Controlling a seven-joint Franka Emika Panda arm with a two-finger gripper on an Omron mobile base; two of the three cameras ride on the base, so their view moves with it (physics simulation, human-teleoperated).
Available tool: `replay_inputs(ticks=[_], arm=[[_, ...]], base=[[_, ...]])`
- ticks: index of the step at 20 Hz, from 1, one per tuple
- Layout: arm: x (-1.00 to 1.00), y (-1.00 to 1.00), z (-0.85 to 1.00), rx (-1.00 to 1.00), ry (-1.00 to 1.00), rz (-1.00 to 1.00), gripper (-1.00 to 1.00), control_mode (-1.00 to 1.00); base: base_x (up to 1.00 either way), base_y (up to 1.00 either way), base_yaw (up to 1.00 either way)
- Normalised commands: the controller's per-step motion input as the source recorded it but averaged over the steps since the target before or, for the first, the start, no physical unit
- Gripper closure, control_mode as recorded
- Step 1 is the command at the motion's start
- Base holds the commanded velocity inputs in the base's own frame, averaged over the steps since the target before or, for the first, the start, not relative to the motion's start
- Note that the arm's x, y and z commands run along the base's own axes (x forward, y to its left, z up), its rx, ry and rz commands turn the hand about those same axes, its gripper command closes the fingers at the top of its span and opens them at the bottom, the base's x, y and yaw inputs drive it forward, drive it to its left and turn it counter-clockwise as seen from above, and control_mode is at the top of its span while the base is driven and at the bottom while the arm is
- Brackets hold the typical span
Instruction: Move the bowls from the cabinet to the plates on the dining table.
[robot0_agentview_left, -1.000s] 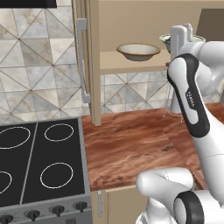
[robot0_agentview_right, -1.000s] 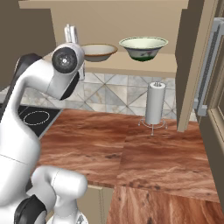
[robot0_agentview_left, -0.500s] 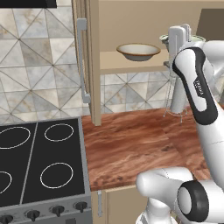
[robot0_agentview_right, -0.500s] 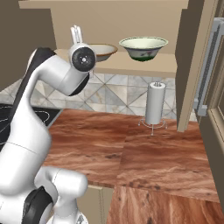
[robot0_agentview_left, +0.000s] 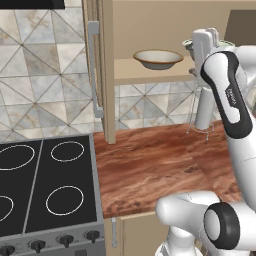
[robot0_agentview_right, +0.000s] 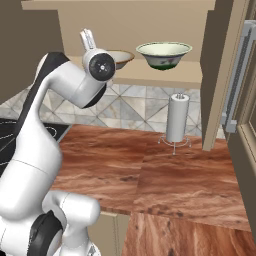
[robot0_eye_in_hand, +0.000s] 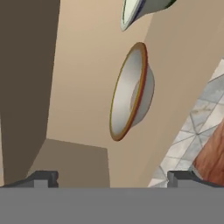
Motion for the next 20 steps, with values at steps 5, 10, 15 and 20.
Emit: replay_inputs(ticks=[5,10,15,20], arm=[[0.01,0.02,0.0,-0.12,-0.05,-0.01,-1.0,-1.0],[0.09,0.0,0.01,-0.09,0.01,-0.02,-1.0,-1.0],[0.16,0.0,0.01,-0.04,0.08,-0.04,-1.0,-1.0],[0.25,-0.01,-0.06,0.03,0.07,-0.05,-1.0,-1.0]], base=[[0.0,0.0,0.0],[0.0,0.0,0.0],[0.0,0.0,0.0],[0.0,0.0,0.0]])
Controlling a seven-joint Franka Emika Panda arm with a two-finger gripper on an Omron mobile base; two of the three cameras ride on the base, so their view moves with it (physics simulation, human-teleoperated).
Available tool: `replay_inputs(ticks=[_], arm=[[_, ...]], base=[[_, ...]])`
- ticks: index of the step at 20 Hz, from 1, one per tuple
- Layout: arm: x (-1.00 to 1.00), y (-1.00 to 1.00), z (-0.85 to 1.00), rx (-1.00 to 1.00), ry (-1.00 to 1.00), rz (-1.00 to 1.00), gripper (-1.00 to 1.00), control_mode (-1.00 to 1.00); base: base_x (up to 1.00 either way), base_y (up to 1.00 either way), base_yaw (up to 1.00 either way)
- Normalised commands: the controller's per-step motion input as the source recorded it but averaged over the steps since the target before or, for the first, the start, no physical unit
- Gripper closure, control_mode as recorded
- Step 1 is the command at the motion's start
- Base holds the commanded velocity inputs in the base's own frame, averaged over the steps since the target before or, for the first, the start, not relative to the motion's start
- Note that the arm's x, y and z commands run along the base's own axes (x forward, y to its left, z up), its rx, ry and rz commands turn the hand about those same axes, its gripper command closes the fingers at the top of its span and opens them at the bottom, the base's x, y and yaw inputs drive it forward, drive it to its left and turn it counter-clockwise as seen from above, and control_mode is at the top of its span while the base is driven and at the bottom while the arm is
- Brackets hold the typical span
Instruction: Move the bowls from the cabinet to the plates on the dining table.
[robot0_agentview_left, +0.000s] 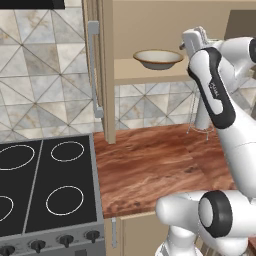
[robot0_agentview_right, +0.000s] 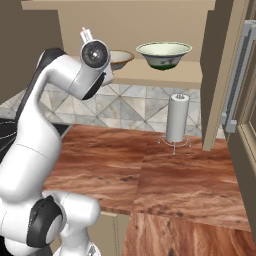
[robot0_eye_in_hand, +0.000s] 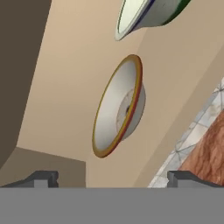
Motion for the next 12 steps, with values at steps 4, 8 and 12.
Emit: replay_inputs(ticks=[4,8,12], arm=[[0.21,-0.01,-0.21,0.04,-0.01,0.02,-1.0,-1.0],[0.19,0.0,-0.27,0.03,-0.02,0.01,-1.0,-1.0],[0.25,0.0,-0.17,0.03,-0.02,0.02,-1.0,-1.0]], base=[[0.0,0.0,0.0],[0.0,0.0,0.0],[0.0,0.0,0.0]])
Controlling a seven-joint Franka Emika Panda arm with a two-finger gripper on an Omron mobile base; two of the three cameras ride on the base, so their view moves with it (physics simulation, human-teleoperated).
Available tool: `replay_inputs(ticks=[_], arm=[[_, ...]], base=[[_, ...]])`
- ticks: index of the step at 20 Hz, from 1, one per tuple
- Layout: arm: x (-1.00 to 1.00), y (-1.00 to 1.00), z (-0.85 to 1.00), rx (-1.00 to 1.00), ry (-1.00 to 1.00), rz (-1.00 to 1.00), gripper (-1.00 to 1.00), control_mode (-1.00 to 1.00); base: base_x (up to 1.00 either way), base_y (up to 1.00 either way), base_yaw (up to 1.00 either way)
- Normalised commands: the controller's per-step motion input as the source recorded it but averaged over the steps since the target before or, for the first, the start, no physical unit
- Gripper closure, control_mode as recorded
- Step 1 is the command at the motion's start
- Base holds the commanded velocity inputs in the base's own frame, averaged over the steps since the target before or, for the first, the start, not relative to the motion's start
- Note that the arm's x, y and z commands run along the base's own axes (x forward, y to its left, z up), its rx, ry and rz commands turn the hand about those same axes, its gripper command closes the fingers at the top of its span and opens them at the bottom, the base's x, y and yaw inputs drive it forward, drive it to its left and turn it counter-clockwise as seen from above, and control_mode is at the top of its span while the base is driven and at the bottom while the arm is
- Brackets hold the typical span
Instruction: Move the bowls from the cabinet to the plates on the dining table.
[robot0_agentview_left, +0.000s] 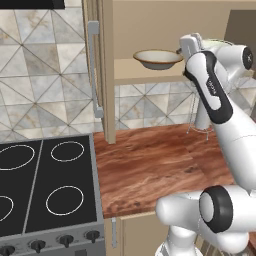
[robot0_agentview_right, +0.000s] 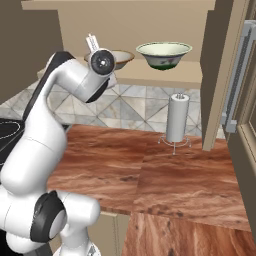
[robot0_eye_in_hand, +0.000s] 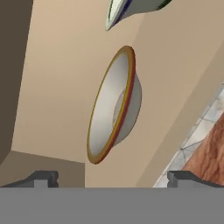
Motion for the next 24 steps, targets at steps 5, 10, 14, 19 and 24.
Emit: replay_inputs(ticks=[5,10,14,19,24], arm=[[0.3,0.0,-0.05,0.0,-0.02,0.0,-1.0,-1.0],[0.33,0.0,0.0,0.0,0.04,0.0,-1.0,-1.0],[0.28,0.0,0.01,0.0,0.07,0.0,-1.0,-1.0],[0.29,0.0,0.08,0.0,0.11,0.0,-1.0,-1.0],[0.29,0.0,0.11,0.0,0.02,0.0,-1.0,-1.0]], base=[[0.0,0.0,0.0],[0.0,0.0,0.0],[0.0,0.0,0.0],[0.0,0.0,0.0],[0.0,0.0,0.0]])
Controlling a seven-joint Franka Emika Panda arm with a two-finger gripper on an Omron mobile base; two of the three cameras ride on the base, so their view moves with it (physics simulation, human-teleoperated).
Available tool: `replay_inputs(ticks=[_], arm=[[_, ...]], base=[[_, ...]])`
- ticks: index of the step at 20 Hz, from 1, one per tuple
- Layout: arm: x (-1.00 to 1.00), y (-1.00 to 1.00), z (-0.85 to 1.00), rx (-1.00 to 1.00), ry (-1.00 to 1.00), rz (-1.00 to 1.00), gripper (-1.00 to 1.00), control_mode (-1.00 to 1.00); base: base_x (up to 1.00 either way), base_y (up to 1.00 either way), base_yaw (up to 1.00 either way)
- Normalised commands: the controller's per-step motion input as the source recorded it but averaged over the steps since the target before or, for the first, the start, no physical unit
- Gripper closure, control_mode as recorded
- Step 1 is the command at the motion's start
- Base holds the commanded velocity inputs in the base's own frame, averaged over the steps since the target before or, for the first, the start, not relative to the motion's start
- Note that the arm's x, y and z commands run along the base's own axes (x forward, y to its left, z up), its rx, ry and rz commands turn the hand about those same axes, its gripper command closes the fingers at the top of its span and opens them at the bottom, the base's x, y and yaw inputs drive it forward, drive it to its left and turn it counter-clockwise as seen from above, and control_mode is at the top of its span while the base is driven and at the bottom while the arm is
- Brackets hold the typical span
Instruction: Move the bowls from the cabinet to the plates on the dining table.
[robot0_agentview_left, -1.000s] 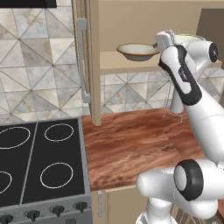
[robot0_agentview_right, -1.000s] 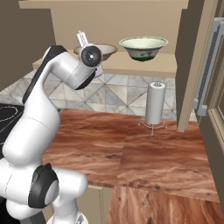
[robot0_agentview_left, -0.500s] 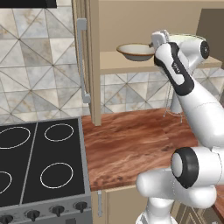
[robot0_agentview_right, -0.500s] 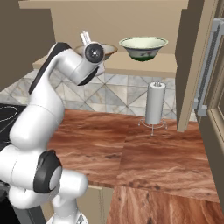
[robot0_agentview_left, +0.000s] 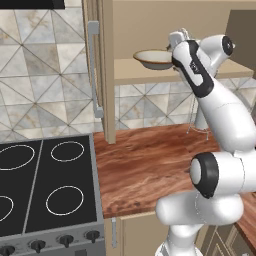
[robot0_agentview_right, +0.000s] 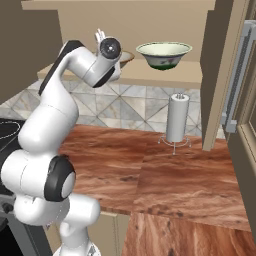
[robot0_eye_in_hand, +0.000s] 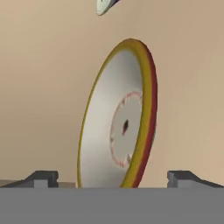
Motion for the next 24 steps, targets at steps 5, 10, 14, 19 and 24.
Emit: replay_inputs(ticks=[5,10,14,19,24], arm=[[0.27,0.0,0.07,0.0,0.0,0.0,-1.0,-1.0],[0.24,0.0,-0.09,-0.01,0.01,0.0,-1.0,-1.0],[0.24,0.0,-0.21,-0.01,0.01,0.01,-1.0,-1.0],[0.19,0.0,-0.2,0.0,0.01,0.01,-1.0,-1.0],[0.03,-0.03,-0.3,-0.01,0.0,0.02,-1.0,-1.0]], base=[[0.0,0.0,0.0],[0.0,0.0,0.0],[0.0,0.0,0.0],[0.0,0.0,0.0],[0.0,0.0,0.0]])
